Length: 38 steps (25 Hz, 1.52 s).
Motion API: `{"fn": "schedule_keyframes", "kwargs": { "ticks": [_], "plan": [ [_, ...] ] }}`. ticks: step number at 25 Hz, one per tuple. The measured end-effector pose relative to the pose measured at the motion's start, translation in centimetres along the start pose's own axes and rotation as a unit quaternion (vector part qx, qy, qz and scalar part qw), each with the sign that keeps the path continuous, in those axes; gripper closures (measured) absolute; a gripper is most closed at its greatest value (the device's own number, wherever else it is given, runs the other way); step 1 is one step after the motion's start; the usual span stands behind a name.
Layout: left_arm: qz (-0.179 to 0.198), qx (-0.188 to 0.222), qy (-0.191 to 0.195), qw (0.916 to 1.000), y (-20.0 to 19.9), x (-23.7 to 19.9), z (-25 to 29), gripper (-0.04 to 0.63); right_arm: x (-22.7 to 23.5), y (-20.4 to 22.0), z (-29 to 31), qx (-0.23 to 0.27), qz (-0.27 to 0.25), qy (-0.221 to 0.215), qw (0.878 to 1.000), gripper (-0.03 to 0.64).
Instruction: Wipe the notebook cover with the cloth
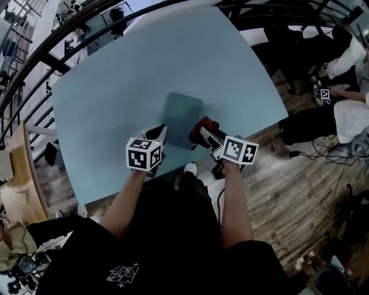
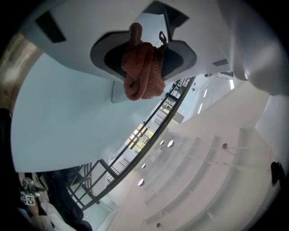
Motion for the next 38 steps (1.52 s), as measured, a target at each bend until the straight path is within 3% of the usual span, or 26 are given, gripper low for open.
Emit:
{"fn": "schedule_keyframes", "kwargs": {
  "ticks": [7, 12, 16, 27, 33, 38],
  "plan": [
    [0.010, 0.037, 0.015, 0.9991, -3.7, -0.8, -3.5, 0.588, -4.7, -4.3, 0.1, 0.047, -0.082, 0.015, 0.995, 0.442],
    [0.024, 0.073, 0.042, 0.9961, -7.5, -0.5, -6.2, 0.588, -8.3, -7.2, -0.7, 0.090, -0.151, 0.062, 0.983, 0.443],
    [0.032, 0.107, 0.060, 0.9919, -10.1, -0.3, -8.5, 0.588, -11.0, -9.1, -2.4, 0.137, -0.175, 0.088, 0.971, 0.443],
    [0.052, 0.209, 0.115, 0.9698, -17.1, 1.2, -15.3, 0.588, -19.0, -13.8, -8.1, 0.222, -0.258, 0.146, 0.929, 0.445],
    [0.089, 0.254, 0.116, 0.9561, -20.4, 1.9, -17.6, 0.588, -21.3, -15.9, -10.0, 0.248, -0.293, 0.169, 0.908, 0.446],
    [0.098, 0.285, 0.118, 0.9461, -22.2, 2.3, -19.0, 0.588, -22.2, -16.8, -10.9, 0.260, -0.312, 0.181, 0.896, 0.448]
  ]
}}
Point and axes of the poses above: the fingertips, and each gripper's own axes: z forward along the fingers, x to its right, y out of its underside, the point moved 5 cm from there along -z, backward along the fingers, and after that the axes turned 12 degrees about -z, right-handed, at the moved point
